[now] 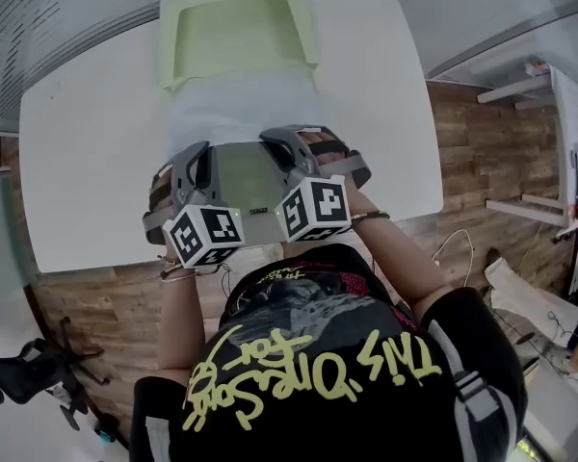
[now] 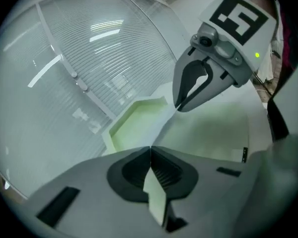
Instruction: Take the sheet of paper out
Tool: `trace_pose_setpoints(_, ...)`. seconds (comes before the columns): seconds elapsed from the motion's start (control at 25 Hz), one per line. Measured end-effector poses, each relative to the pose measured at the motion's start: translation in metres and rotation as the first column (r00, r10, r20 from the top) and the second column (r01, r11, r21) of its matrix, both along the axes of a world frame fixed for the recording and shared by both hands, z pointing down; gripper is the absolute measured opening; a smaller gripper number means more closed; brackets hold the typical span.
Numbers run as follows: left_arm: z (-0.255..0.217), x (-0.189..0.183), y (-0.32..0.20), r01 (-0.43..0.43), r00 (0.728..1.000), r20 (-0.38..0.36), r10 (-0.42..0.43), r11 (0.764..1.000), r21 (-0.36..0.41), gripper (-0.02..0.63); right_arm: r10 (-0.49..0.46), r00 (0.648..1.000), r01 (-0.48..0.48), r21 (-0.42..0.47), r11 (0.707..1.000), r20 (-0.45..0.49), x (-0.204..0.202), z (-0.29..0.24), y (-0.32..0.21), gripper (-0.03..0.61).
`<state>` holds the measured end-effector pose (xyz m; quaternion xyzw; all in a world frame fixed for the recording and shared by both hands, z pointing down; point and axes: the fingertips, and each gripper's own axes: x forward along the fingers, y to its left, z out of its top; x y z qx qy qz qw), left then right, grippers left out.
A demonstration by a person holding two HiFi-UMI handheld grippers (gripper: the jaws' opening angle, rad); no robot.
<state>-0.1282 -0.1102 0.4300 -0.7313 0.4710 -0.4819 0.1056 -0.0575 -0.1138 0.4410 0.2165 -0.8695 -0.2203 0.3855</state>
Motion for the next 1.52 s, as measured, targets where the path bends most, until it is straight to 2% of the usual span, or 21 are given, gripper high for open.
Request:
trace_pose_setpoints(0.28, -0.008, -0.001, 0.014, -0.014, 1.000, -0.007, 0.014, 1.000, 0.027, 0.009, 0.034, 0.999, -0.035, 0.054, 0.998, 0.017, -0.001, -0.014, 0.010, 0.011)
trace_pose_setpoints(0.68, -0.020, -0.005, 0.035, -0.022, 1.000, -0.010, 0.023, 0.997, 0.067, 0.009, 0.015, 1.000, -0.017, 0.129, 0.992, 0.018, -0.007, -0.029, 0.030, 0.009)
trace_pose_setpoints(1.16, -0.039, -0.002, 0.060, -0.055, 0.998, 0.000, 0.056, 0.990, 0.133, 0.009, 0.063, 0.997, -0.070, 0.222, 0.972, 0.042, -0.003, -0.056, 0.053, 0.011)
trace_pose_setpoints(1.52, -0.058, 0.000, 0.073, -0.056, 0.998, -0.002, 0.057, 0.981, 0.185, 0.009, 0.061, 0.997, -0.074, 0.283, 0.956, 0.055, -0.001, -0.077, 0.068, 0.009)
